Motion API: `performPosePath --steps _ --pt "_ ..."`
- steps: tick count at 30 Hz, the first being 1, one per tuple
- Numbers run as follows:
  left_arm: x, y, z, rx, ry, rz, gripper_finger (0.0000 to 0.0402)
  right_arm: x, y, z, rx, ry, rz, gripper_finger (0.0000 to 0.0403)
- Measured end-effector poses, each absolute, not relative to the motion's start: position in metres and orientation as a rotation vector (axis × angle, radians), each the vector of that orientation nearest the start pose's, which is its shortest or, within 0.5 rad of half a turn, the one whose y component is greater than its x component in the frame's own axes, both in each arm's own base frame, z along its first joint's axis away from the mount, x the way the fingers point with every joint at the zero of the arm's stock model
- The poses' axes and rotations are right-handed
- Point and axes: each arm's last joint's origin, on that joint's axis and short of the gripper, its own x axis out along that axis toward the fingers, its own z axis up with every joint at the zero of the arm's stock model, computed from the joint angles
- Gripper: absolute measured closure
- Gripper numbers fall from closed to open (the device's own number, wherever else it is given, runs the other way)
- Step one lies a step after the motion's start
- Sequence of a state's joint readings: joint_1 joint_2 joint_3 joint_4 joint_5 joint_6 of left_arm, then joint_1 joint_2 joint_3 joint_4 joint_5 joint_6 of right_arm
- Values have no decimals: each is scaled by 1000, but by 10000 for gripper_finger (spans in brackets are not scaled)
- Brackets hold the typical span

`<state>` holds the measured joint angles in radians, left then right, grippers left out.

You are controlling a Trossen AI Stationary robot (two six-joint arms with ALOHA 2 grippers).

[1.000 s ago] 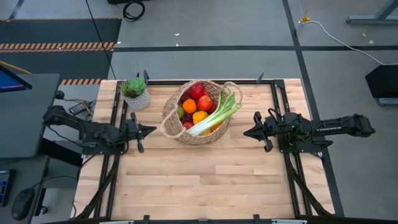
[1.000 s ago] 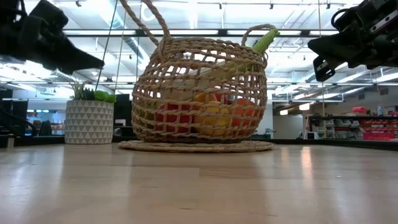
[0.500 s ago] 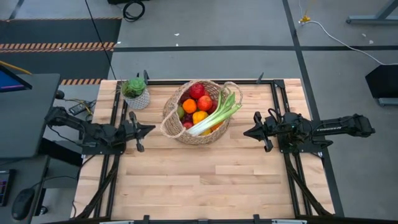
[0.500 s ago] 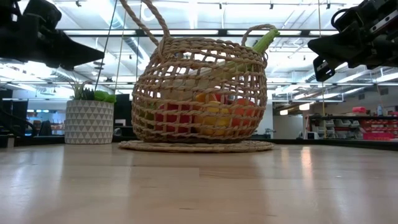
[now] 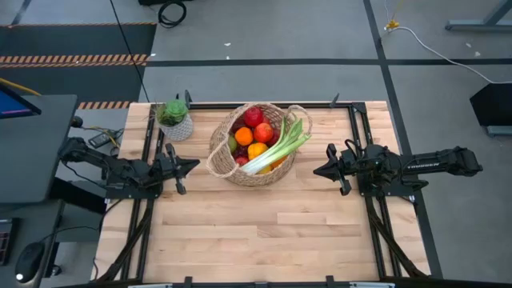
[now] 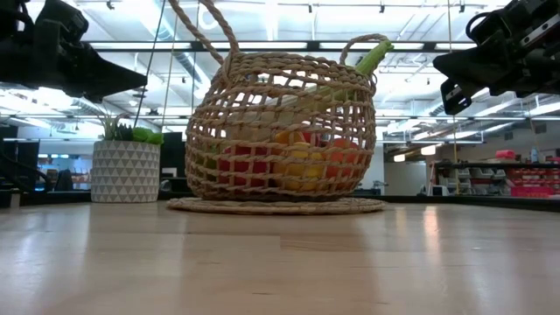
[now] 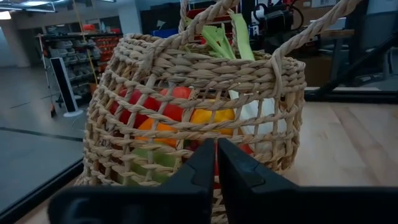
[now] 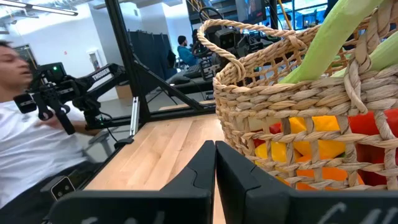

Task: Build produce basket
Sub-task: Return to Home Position

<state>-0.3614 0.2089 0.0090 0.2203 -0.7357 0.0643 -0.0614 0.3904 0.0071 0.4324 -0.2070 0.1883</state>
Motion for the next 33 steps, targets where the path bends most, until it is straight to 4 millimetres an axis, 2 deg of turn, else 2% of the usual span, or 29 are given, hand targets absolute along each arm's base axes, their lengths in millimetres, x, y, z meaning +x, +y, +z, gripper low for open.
performPosePath --steps 33 --pt "103 -18 170 53 -5 375 370 122 -2 173 181 -34 150 385"
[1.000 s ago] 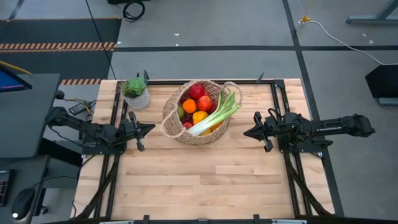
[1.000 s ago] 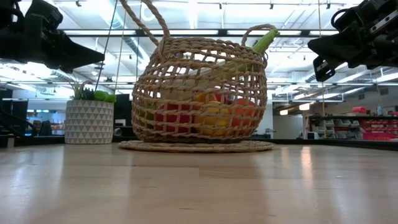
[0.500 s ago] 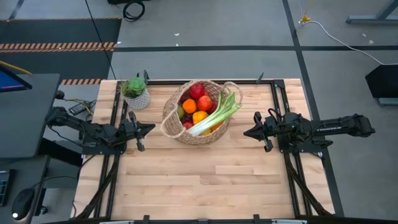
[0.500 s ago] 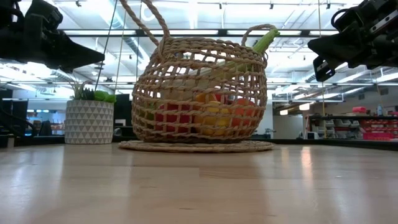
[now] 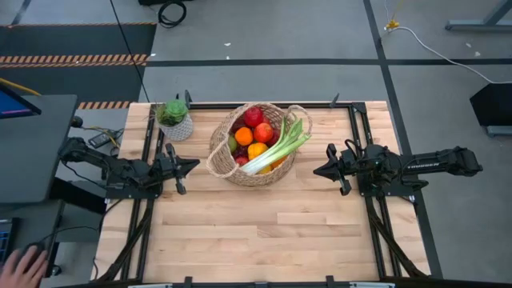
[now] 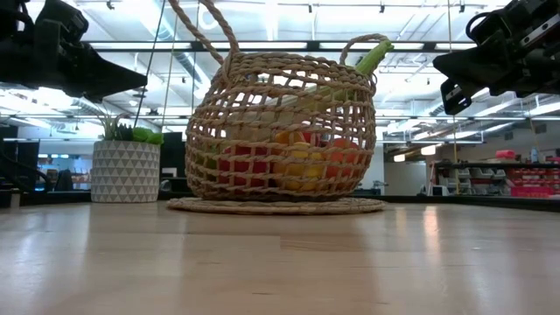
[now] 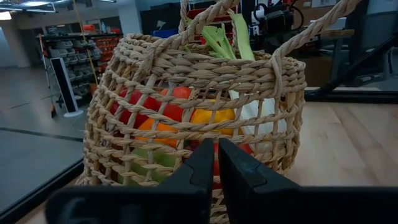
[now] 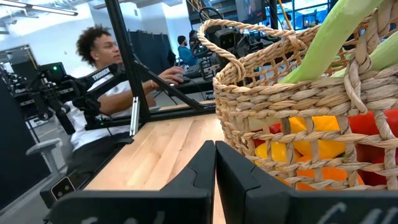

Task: Build produce basket
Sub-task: Return to Home Position

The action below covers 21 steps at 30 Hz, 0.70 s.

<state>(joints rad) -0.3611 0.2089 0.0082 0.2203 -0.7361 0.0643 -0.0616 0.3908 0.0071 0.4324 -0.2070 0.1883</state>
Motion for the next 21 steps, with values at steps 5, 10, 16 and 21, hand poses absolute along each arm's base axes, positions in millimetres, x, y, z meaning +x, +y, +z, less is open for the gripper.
performPosePath --steps 5,10,16,21 --pt "103 -18 170 53 -5 375 377 122 -2 173 181 -35 150 385" --pt "103 -18 170 53 -5 375 375 122 -2 173 182 -35 149 385" --pt "103 -18 170 53 -5 375 368 122 -2 173 181 -35 150 385" --pt "103 -18 170 53 -4 375 372 122 -2 173 182 -35 150 385"
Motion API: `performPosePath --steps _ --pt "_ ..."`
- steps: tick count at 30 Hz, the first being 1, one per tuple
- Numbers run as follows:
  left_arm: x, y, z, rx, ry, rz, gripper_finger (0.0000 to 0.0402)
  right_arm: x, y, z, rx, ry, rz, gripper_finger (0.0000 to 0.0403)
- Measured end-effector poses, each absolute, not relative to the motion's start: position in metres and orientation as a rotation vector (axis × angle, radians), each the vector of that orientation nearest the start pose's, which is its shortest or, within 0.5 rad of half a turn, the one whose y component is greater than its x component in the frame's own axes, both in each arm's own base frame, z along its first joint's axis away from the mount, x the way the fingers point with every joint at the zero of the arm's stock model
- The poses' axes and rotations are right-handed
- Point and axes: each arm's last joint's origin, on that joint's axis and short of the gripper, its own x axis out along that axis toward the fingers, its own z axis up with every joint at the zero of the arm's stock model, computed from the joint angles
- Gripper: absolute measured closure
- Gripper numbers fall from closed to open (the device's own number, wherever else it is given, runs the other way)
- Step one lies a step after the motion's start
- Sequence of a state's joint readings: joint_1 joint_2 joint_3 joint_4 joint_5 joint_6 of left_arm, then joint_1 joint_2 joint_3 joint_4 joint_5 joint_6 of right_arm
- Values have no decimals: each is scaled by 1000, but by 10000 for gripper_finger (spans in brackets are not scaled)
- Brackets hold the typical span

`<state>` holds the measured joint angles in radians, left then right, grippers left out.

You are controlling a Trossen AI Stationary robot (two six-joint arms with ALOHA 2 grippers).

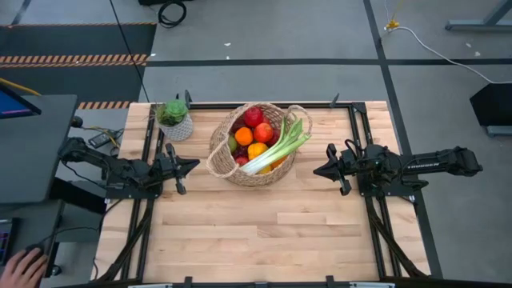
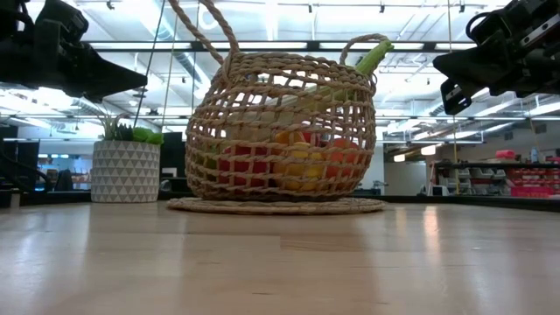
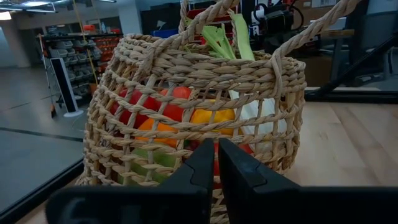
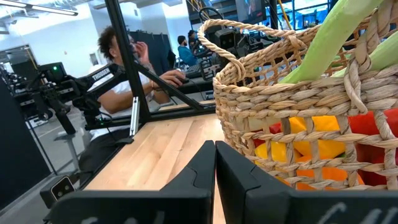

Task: Build produce basket
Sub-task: Return to Home Position

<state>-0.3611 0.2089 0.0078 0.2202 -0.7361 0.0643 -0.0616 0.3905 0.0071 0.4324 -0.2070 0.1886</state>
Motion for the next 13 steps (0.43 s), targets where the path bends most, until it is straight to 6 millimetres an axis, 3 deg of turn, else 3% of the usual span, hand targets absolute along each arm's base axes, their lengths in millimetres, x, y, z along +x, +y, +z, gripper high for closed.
performPosePath --steps 13 --pt "103 -18 170 53 -4 375 366 122 -2 173 181 -35 149 385"
